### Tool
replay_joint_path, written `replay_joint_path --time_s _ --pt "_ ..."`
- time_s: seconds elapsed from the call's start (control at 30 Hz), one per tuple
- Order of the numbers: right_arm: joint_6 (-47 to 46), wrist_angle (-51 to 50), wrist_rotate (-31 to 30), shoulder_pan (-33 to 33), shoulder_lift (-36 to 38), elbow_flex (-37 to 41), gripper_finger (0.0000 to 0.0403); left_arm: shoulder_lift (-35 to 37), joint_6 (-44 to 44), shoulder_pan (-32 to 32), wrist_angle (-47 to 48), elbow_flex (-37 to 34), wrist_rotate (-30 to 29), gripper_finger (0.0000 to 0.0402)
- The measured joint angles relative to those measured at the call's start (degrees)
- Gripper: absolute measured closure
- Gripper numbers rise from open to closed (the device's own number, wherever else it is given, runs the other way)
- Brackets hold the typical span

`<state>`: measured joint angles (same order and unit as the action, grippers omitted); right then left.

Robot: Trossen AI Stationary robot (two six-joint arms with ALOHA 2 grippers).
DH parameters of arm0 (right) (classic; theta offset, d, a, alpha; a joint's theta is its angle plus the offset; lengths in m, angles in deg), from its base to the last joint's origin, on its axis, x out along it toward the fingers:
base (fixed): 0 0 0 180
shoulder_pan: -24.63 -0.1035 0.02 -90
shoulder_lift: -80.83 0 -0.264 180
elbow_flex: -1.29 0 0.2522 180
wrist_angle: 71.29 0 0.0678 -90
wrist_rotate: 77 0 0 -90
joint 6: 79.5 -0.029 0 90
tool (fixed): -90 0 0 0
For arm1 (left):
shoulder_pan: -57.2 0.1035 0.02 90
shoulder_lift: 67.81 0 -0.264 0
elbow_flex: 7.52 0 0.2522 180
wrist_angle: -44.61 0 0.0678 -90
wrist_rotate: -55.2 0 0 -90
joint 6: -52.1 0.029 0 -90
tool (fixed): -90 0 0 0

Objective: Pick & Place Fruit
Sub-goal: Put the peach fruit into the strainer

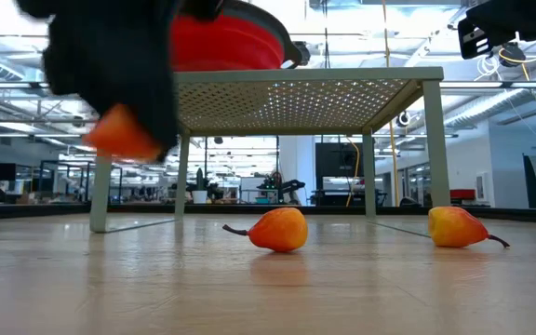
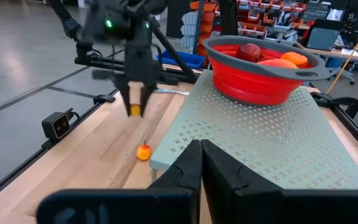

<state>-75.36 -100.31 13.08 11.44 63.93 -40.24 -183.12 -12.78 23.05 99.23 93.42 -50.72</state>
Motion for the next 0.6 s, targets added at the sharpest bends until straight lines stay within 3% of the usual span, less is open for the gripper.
replay_joint_path --time_s 0.27,0.6 --pt "0.0 0.02 0.0 0.02 0.0 0.0 0.0399 0.07 7.16 0.0 -0.26 10.85 -3.01 0.0296" --pt "0.0 0.02 0.0 0.01 0.0 0.0 0.0399 0.07 18.17 0.04 -0.92 21.91 -17.56 0.0295"
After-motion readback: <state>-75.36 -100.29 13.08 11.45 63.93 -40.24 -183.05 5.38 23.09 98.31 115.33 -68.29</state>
